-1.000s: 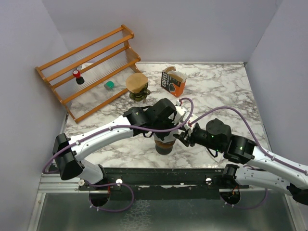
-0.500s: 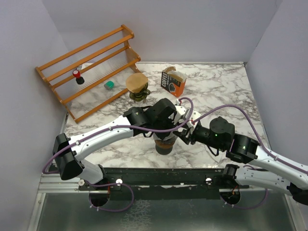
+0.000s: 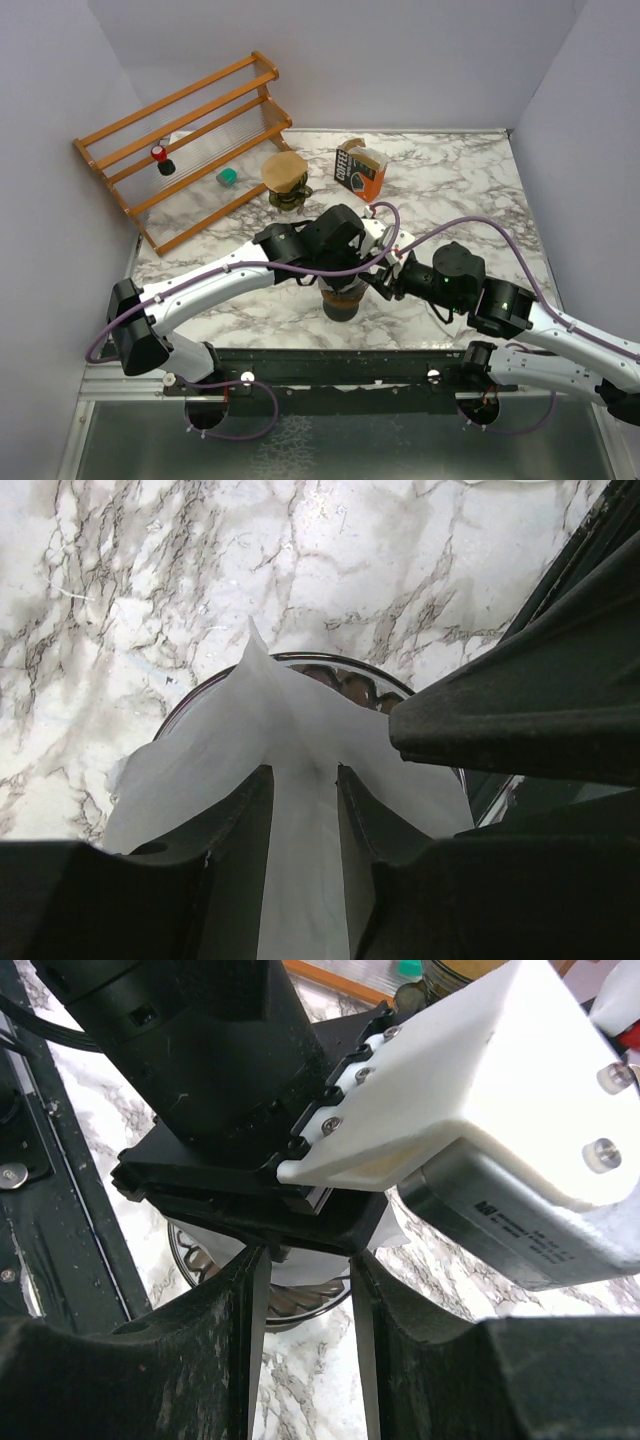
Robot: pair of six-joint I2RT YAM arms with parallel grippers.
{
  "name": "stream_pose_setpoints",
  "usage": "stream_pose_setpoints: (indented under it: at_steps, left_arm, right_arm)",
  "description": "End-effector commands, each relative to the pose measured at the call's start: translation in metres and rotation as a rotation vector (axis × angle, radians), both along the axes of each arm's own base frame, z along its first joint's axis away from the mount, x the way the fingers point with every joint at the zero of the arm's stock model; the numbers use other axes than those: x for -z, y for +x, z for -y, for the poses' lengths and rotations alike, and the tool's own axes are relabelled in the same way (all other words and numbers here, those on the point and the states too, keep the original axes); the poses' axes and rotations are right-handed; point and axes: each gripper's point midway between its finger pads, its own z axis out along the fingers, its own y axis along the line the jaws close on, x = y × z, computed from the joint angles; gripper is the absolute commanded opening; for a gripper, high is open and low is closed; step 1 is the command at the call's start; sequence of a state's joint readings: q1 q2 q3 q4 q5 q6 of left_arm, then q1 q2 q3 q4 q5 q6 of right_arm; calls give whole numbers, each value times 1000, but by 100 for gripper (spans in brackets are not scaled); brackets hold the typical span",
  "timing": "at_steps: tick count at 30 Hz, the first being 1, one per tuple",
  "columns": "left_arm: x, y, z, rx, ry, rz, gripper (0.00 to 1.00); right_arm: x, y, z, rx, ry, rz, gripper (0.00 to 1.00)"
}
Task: Place the coffee filter in the dripper
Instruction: Place the coffee filter in the coffee dripper.
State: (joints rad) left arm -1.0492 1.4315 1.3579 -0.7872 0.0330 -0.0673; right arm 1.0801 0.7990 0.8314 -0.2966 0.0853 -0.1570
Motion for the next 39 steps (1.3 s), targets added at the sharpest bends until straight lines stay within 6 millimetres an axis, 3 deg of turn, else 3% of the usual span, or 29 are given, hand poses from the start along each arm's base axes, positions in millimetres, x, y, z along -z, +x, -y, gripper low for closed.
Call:
stream_pose_setpoints:
  at_steps: [1, 13, 22, 39]
  left_arm:
    - [8, 1, -1, -9, 14, 6, 34]
    - [19, 2, 4, -8, 23, -8, 35]
    - [27, -1, 6, -1, 22, -28, 43]
    - [49, -7, -2, -11, 53, -62, 41]
  right_arm:
    - [-9, -3, -4, -18, 29, 6, 43]
    - [-9, -4, -3, -17, 29, -1, 43]
    - [-17, -6, 2, -13, 48, 10, 47]
    - [-19, -6, 5, -8, 53, 11, 48]
